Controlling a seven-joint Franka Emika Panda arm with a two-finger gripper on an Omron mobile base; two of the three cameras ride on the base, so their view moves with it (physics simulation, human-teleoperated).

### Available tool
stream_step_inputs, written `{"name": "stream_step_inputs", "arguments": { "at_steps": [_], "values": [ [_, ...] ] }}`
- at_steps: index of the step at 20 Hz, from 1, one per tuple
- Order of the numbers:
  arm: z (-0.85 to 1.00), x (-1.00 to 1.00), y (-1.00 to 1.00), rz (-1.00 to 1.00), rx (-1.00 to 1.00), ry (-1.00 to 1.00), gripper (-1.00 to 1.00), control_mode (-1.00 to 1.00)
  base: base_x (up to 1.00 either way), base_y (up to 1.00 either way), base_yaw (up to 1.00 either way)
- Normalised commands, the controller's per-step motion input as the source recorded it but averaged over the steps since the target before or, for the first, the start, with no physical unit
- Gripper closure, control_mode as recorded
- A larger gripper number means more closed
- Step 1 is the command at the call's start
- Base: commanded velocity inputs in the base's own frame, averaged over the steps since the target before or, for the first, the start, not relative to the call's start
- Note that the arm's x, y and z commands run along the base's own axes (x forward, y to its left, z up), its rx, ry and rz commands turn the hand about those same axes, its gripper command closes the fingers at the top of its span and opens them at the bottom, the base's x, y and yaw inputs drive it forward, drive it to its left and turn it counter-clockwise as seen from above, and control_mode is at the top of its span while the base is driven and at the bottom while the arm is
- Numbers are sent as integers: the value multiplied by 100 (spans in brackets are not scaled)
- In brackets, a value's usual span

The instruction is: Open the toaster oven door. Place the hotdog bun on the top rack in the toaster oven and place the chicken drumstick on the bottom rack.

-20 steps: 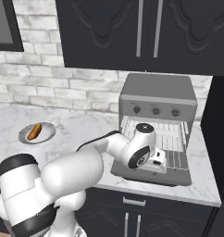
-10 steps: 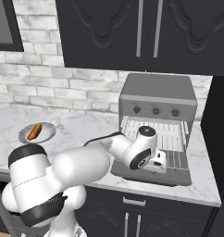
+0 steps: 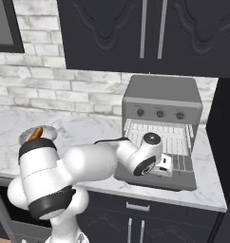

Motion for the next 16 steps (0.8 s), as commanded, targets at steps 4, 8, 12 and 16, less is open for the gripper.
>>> {"name": "stream_step_inputs", "arguments": {
  "at_steps": [4,8,12,16],
  "values": [
    [-3,30,0,0,0,-2,-100,-100,0,0,0],
    [0,34,0,-1,0,-5,-100,-100,0,0,0],
    [-7,42,0,-4,0,-6,-100,-100,0,0,0],
    [-8,43,0,-4,0,-5,-100,-100,0,0,0]
  ]
}}
